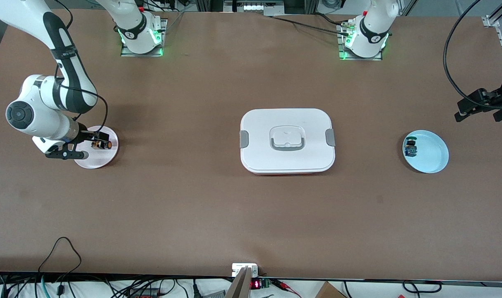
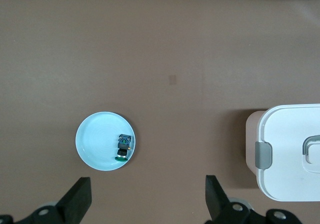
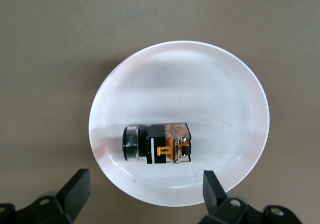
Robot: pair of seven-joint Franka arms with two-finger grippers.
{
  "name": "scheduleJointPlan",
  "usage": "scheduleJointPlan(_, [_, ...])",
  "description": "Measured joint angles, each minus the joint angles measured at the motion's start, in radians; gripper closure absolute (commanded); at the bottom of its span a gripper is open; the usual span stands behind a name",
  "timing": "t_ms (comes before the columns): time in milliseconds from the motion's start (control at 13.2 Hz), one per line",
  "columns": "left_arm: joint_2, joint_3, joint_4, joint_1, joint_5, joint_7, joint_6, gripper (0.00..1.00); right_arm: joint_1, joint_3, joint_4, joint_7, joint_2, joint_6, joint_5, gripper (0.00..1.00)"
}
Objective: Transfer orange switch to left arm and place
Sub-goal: 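Lower the right gripper over the orange switch on the white plate, then close the right gripper on the orange switch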
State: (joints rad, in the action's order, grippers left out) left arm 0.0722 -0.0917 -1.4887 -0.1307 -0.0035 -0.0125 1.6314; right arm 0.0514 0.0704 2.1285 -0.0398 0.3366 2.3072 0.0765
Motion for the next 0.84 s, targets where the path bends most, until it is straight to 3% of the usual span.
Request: scheduleJointPlan(835, [0.0,0.001,0.0,-0.016,0.0,0.0,0.0,0.0,0.026,0.0,0.002,0.001,0.077,0.091,0.0,0.0])
